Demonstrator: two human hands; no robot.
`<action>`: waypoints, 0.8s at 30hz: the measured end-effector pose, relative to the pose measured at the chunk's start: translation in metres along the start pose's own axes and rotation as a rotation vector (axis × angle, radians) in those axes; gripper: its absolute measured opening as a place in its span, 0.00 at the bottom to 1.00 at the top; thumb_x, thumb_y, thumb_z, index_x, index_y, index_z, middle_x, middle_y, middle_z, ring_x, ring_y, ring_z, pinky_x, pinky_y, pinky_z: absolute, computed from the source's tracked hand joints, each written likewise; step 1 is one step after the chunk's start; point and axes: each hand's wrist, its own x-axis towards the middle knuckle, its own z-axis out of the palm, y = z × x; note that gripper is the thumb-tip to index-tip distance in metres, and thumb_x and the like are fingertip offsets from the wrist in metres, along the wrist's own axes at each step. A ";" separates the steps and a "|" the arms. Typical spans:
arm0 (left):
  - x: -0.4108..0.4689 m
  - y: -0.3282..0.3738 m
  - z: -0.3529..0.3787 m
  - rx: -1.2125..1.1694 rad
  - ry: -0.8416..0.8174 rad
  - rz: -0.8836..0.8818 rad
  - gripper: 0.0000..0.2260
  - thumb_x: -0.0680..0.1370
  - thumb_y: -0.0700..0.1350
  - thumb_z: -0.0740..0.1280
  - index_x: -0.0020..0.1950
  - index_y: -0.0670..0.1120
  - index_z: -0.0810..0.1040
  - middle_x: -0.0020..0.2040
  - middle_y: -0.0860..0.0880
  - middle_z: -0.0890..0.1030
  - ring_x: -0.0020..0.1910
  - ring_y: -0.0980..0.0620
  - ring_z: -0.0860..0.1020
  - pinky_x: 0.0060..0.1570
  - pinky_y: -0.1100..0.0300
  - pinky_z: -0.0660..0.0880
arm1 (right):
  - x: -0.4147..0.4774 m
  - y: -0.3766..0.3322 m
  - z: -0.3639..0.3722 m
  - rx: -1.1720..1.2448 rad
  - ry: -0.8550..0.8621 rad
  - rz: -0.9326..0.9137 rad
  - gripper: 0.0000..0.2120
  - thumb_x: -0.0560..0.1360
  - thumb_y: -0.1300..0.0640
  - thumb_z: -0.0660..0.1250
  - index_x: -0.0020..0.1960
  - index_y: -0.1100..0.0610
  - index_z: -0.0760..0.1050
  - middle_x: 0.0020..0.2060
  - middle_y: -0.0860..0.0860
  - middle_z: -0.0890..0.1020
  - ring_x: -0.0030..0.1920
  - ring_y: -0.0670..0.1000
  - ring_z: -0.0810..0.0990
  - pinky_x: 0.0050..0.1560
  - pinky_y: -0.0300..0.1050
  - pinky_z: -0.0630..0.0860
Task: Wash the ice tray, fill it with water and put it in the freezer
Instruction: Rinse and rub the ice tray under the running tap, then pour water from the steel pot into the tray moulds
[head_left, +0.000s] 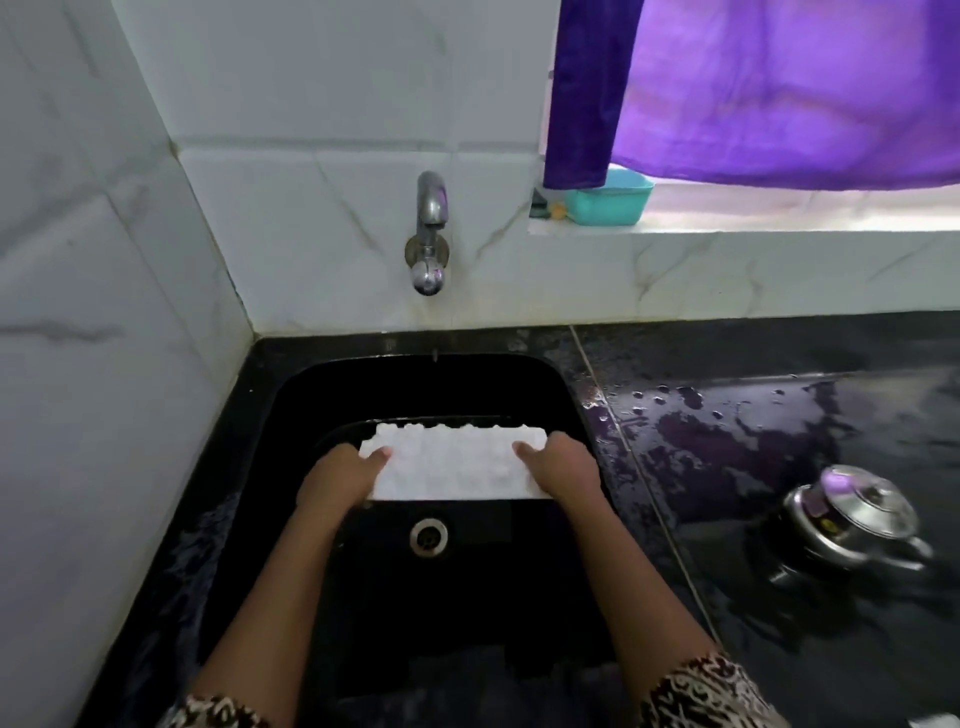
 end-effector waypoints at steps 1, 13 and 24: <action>-0.007 0.005 0.001 -0.068 0.055 0.036 0.23 0.79 0.59 0.63 0.59 0.40 0.79 0.54 0.39 0.82 0.52 0.39 0.80 0.56 0.49 0.75 | -0.002 0.005 -0.005 0.073 0.057 -0.024 0.24 0.76 0.42 0.61 0.61 0.61 0.71 0.58 0.59 0.77 0.58 0.59 0.76 0.53 0.49 0.71; -0.090 0.126 0.026 -1.506 -0.078 0.119 0.26 0.79 0.66 0.55 0.71 0.53 0.67 0.63 0.50 0.74 0.59 0.46 0.73 0.61 0.40 0.69 | -0.050 0.058 -0.103 0.977 0.093 -0.417 0.20 0.78 0.64 0.58 0.65 0.45 0.62 0.64 0.41 0.70 0.58 0.37 0.73 0.55 0.34 0.70; -0.124 0.202 0.142 -1.719 0.193 -0.101 0.08 0.81 0.45 0.59 0.52 0.48 0.77 0.45 0.50 0.84 0.45 0.51 0.82 0.36 0.58 0.78 | -0.041 0.276 -0.201 0.363 0.514 -0.256 0.20 0.75 0.58 0.66 0.67 0.54 0.70 0.61 0.49 0.75 0.60 0.50 0.74 0.57 0.42 0.69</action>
